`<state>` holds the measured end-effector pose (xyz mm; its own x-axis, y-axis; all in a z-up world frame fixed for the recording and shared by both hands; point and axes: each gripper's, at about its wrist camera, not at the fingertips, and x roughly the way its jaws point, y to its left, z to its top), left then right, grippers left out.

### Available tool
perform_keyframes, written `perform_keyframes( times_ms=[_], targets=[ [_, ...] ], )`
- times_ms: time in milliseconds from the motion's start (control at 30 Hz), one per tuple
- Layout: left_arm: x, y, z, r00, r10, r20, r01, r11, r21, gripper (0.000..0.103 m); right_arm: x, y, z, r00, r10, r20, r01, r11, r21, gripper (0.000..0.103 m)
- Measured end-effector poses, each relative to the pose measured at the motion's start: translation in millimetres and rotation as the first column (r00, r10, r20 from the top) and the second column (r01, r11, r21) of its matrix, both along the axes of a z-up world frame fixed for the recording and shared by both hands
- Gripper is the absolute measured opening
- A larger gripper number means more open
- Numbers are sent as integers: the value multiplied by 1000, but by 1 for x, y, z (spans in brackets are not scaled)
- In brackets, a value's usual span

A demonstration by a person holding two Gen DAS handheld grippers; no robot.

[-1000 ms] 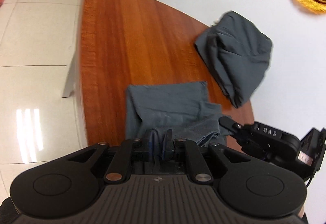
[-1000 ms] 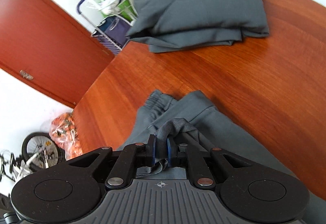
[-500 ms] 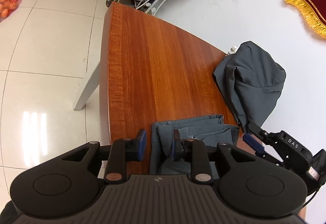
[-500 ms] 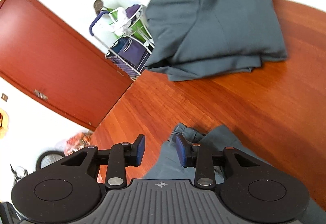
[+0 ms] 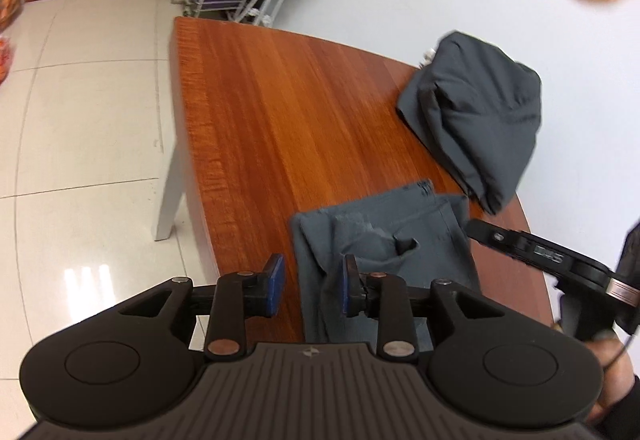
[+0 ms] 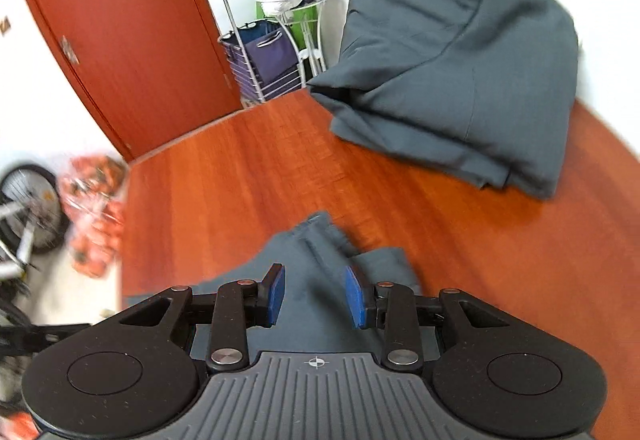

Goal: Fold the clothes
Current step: 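Lay the hems on the waistband and open both tools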

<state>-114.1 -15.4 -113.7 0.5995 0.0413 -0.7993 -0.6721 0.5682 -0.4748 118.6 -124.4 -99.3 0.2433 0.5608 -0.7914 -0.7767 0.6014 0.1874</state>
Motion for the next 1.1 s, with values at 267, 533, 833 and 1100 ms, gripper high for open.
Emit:
perform_keyframes(
  times_ms=[267, 533, 833, 1100],
  targets=[
    [16, -12, -6, 996, -94, 11, 94, 996, 3, 33, -16, 15, -7, 976, 149, 157, -146, 989, -30, 35],
    [32, -8, -16, 993, -118, -7, 118, 993, 22, 28, -10, 34, -21, 949, 269, 167, -257, 962, -91, 36],
    [47, 7, -31, 995, -84, -54, 84, 996, 9, 28, 12, 26, -21, 969, 227, 93, -223, 973, -51, 8],
    [49, 12, -32, 996, -65, -65, 65, 998, 9, 28, 29, 10, -14, 987, 141, 82, -141, 990, -16, 17]
  ],
)
